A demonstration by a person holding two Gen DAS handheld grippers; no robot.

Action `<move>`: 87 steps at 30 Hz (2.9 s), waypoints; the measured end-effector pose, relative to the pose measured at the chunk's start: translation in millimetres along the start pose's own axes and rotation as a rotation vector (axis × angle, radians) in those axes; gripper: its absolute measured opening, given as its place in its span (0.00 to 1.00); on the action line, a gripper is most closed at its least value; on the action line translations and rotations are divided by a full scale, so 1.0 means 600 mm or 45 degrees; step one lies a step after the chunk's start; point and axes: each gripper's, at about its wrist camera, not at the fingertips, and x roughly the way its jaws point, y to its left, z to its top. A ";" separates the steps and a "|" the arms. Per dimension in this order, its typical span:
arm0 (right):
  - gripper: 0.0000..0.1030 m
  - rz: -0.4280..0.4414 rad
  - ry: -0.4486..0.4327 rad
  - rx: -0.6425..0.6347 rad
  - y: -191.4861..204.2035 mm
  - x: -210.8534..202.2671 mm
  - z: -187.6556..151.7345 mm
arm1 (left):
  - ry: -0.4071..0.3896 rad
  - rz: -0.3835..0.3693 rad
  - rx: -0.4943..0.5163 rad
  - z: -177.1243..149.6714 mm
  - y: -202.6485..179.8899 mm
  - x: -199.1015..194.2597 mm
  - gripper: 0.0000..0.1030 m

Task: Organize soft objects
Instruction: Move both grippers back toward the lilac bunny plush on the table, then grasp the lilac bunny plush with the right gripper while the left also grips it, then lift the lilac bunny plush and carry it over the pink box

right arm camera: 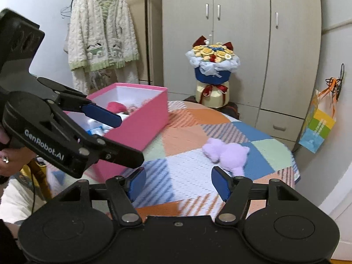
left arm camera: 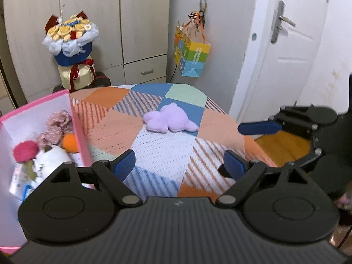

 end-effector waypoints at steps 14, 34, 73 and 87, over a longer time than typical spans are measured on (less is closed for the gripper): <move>0.69 -0.011 -0.061 0.007 -0.107 0.124 -0.016 | -0.143 0.140 -0.308 0.029 0.017 0.144 0.82; 0.72 0.086 0.119 0.087 -0.194 0.301 -0.014 | -0.076 0.222 -0.653 0.025 0.100 0.327 0.68; 0.57 -0.118 0.125 0.078 -0.036 0.145 -0.067 | 0.058 0.022 -0.295 -0.054 -0.003 0.139 0.36; 0.57 -0.104 0.192 -0.028 0.117 0.021 -0.061 | 0.152 -0.164 -0.202 -0.114 0.022 -0.034 0.36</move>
